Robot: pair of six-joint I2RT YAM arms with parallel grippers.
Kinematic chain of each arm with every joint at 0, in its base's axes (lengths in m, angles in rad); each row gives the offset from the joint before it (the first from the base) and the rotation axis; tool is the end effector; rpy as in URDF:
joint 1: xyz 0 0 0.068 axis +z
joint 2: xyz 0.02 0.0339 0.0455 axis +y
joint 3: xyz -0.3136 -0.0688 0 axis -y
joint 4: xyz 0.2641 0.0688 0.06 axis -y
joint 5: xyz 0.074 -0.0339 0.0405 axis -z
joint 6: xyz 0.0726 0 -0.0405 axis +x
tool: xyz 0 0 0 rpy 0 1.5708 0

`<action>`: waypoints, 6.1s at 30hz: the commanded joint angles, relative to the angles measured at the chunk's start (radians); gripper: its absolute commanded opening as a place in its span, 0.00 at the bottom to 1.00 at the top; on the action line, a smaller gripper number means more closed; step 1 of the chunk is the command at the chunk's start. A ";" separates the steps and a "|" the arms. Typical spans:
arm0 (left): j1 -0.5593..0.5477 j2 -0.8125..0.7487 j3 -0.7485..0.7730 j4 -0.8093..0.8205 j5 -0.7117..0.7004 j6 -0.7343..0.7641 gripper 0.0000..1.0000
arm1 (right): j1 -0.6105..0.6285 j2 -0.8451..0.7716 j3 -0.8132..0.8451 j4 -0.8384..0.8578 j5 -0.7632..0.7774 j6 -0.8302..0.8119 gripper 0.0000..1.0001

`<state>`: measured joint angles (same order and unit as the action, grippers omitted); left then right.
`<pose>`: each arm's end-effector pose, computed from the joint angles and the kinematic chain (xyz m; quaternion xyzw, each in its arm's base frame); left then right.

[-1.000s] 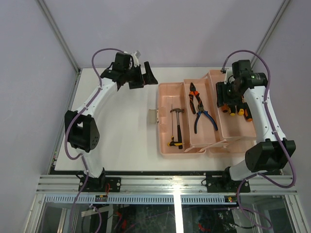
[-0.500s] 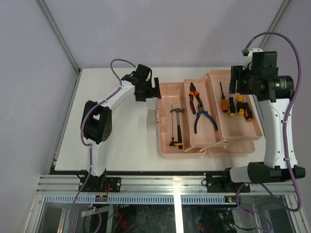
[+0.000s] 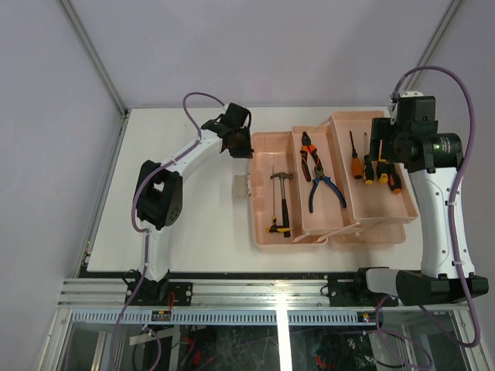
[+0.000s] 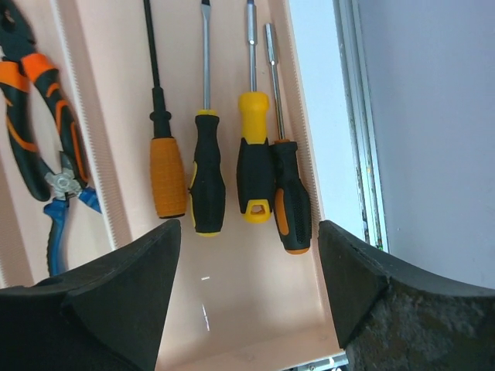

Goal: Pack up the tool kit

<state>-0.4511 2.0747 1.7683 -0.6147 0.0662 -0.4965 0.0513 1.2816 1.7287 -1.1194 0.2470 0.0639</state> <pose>0.4748 -0.2353 0.2491 -0.0109 0.9472 -0.1735 0.2695 0.2563 -0.0046 0.4924 0.0591 0.8936 -0.0860 0.4367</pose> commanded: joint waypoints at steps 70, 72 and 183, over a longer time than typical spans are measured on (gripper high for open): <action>0.262 0.108 0.019 -0.144 -0.051 0.424 0.00 | -0.341 0.362 -0.611 0.511 -0.802 -0.023 0.02; 0.262 0.105 0.017 -0.145 -0.054 0.417 0.00 | -0.340 0.323 -0.579 0.495 -0.780 -0.016 0.00; 0.351 0.112 0.000 -0.044 0.302 0.081 1.00 | 0.993 0.843 0.724 -0.147 0.628 0.116 0.10</action>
<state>-0.0319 2.1651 1.7218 -0.7418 0.2699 -0.3798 0.9268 2.0884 2.4157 -1.4769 1.1389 0.1162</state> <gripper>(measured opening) 0.996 0.136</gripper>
